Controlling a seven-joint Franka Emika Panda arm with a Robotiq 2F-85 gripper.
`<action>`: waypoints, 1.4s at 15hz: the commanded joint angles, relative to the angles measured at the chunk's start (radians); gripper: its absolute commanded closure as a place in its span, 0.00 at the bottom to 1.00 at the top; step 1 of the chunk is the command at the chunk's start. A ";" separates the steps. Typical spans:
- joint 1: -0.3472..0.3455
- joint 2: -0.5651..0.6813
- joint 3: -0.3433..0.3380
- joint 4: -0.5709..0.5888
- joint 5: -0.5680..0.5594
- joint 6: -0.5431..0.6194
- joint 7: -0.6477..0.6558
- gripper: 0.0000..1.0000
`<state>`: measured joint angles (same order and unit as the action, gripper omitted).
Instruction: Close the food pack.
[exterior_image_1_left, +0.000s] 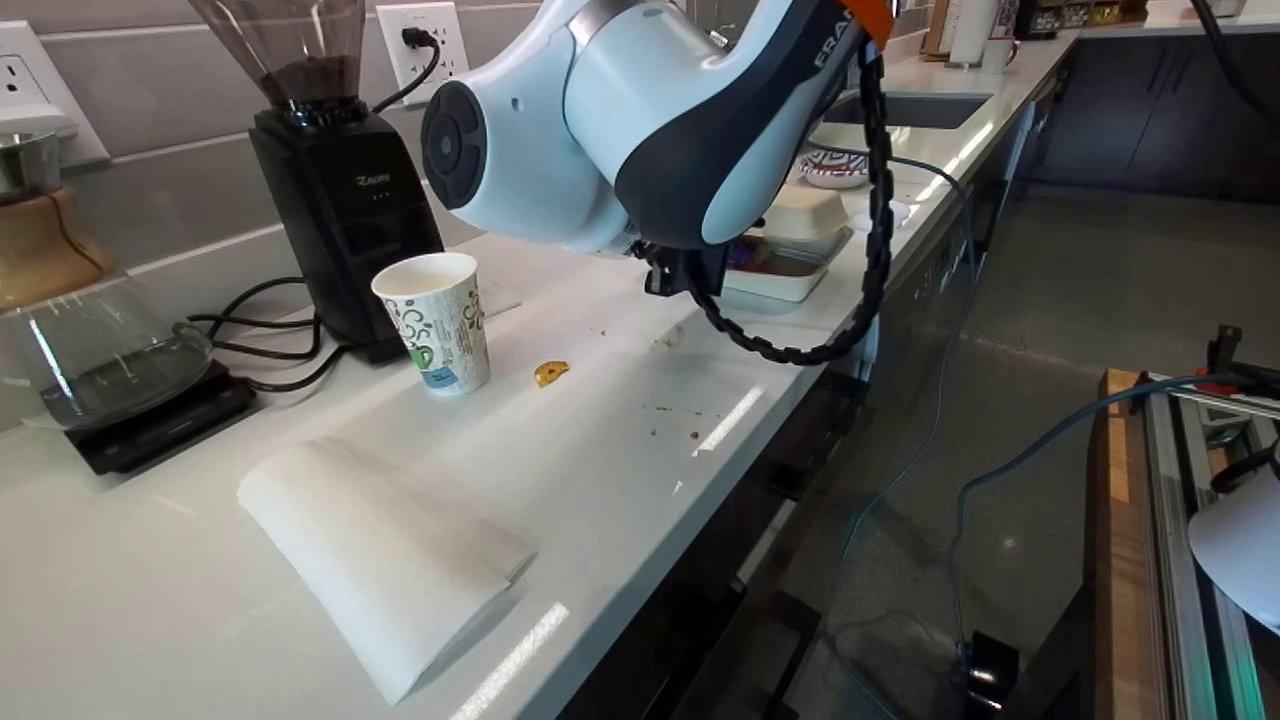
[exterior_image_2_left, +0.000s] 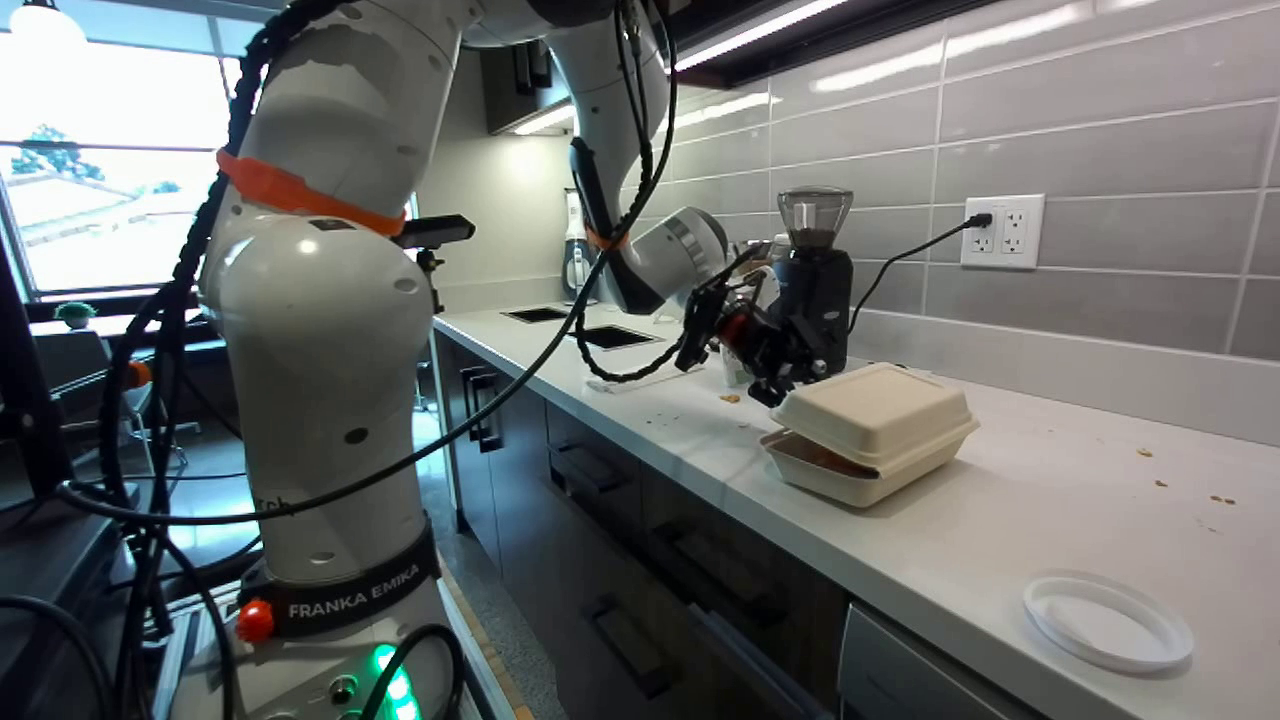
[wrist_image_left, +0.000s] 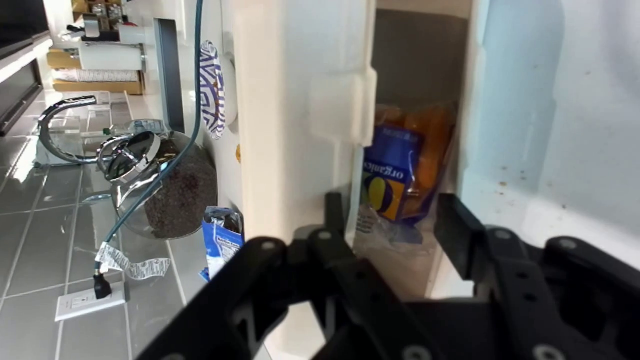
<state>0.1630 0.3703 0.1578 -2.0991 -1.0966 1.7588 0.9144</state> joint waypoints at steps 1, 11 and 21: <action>-0.020 -0.020 -0.011 -0.011 0.038 0.079 -0.028 0.51; -0.074 -0.074 -0.055 -0.015 0.109 0.267 -0.090 0.53; -0.103 -0.098 -0.101 -0.020 0.221 0.417 -0.159 0.52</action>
<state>0.0699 0.2893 0.0714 -2.0972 -0.9345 2.1214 0.8005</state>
